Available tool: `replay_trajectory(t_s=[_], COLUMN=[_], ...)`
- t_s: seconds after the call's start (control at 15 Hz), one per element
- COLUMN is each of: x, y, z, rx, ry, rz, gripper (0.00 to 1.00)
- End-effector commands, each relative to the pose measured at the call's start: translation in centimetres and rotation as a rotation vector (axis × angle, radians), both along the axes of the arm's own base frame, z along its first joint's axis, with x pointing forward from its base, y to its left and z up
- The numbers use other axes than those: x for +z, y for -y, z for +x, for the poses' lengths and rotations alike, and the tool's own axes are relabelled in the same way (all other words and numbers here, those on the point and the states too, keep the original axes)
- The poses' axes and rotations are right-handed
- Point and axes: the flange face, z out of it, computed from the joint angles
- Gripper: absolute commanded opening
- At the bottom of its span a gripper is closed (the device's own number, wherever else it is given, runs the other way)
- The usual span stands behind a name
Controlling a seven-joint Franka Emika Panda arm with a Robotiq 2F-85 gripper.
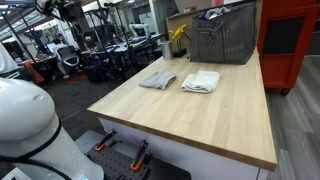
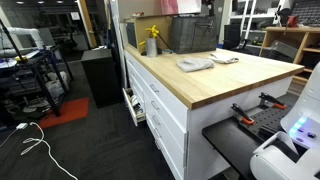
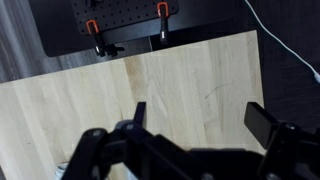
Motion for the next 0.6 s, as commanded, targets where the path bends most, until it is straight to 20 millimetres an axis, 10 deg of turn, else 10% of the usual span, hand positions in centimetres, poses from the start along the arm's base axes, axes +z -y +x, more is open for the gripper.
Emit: replay_trajectory(t_s=[0.0,0.53], x=[0.0,0.8], y=[0.3,0.5], z=[0.8,5.7], rx=[-0.011,-0.051], ry=[-0.007,0.041], rz=[0.005,0.037], gripper=[1.0,1.0])
